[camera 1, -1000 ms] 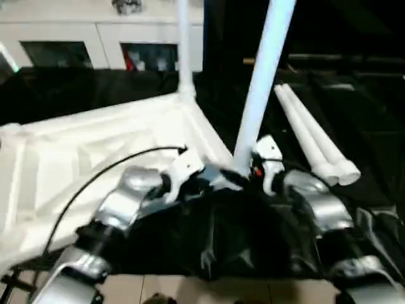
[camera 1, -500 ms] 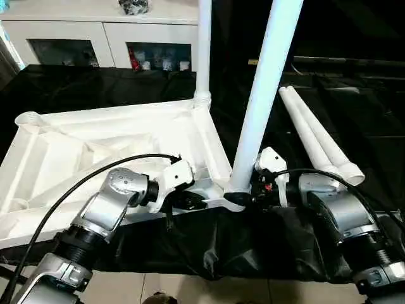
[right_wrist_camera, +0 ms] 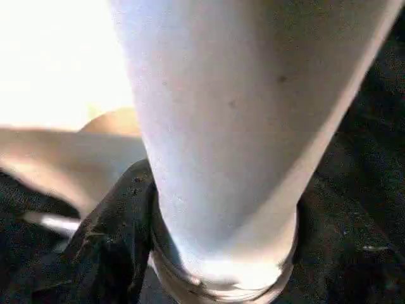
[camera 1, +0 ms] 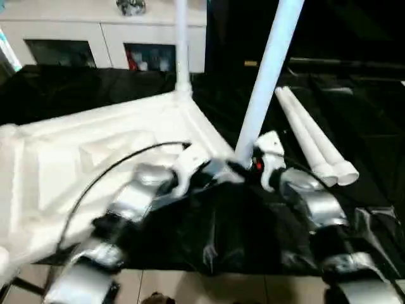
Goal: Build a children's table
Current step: Rotate leg to tighten
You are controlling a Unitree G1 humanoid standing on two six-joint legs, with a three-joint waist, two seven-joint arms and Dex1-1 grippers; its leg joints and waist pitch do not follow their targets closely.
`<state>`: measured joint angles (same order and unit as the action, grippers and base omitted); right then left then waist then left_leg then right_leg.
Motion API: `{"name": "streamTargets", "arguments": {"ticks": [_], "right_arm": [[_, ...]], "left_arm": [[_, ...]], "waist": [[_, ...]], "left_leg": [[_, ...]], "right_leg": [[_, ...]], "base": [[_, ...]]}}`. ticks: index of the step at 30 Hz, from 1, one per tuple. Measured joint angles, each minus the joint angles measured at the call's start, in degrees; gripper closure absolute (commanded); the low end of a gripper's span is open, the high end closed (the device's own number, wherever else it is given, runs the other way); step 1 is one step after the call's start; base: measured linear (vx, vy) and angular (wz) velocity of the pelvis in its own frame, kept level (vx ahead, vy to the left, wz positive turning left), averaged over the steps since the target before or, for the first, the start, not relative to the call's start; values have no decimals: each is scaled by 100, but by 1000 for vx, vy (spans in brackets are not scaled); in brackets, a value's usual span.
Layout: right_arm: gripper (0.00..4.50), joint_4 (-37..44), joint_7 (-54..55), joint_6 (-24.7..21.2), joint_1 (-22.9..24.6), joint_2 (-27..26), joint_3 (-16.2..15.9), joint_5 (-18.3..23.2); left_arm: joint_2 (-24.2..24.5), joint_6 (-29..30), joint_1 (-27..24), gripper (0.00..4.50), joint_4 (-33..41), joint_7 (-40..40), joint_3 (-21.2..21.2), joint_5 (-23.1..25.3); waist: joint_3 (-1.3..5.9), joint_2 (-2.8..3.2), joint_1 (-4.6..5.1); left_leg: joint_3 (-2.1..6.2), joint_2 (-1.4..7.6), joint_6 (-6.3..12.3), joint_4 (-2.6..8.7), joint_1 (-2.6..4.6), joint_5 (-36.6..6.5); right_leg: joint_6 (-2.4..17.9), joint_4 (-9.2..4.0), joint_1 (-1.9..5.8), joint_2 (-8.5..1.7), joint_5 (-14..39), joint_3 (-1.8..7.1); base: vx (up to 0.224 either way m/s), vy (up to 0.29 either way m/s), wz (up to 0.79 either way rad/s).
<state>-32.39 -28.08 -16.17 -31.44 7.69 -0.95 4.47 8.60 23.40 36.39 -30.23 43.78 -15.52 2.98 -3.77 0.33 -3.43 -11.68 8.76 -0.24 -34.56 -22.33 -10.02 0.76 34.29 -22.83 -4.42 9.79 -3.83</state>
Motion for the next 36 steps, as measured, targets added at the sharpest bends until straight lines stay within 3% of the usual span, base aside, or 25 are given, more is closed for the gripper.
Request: {"name": "streamTargets", "arguments": {"ticks": [3,4,7,12,17,20,21,28,36], "right_arm": [[178,-96,470,96,-34,-157,108,-7],[122,-150,566,166,-45,-206,143,-18],[89,-250,696,304,-71,-391,311,-15],[57,-274,799,390,-70,-484,297,-8],[57,-130,875,506,14,-462,277,-52],[57,289,690,468,257,-297,279,-26],[51,368,625,435,264,-276,279,-12],[51,1473,-395,287,903,493,134,271],[51,2038,-1304,163,1270,1283,252,546]], "left_arm": [[-176,3,107,450,-178,-253,11,8],[-206,1,143,450,-235,-287,22,14],[-232,-159,211,450,-401,-335,64,80],[-231,-339,243,450,-527,-517,96,128],[-235,-677,243,450,-583,-515,56,198],[-277,-891,246,450,-718,-608,59,246],[-278,-906,251,406,-738,-666,62,249],[-423,-1346,358,354,-667,-852,417,-66],[328,-1028,-173,301,465,-1285,914,-32]], "waist": [[10,19,-9],[12,21,-12],[19,33,0],[19,42,18],[3,78,3],[3,101,-11],[4,104,-7],[8,80,-55],[2,69,17]], "left_leg": [[0,0,0,2,-2,0],[0,0,0,2,-1,0],[0,1,0,5,0,0],[0,2,0,8,0,0],[0,2,0,10,-1,0],[0,1,0,12,-5,0],[0,2,0,13,-4,0],[-1,7,5,7,-23,0],[-1,18,5,9,-24,0]], "right_leg": [[21,-1,2,0,-13,-1],[21,0,2,0,-13,-2],[21,0,0,0,-13,-3],[21,0,-2,0,-13,-6],[21,0,-3,0,-13,-5],[20,0,-3,0,-13,-5],[20,1,-4,0,-13,-6],[18,-20,4,0,-11,-10],[14,-8,-13,5,-9,-21]], "base": [[0,0,0],[0,0,0],[0,0,0],[0,0,0],[0,0,0],[0,0,0],[0,0,0],[0,0,0],[0,0,0]]}}
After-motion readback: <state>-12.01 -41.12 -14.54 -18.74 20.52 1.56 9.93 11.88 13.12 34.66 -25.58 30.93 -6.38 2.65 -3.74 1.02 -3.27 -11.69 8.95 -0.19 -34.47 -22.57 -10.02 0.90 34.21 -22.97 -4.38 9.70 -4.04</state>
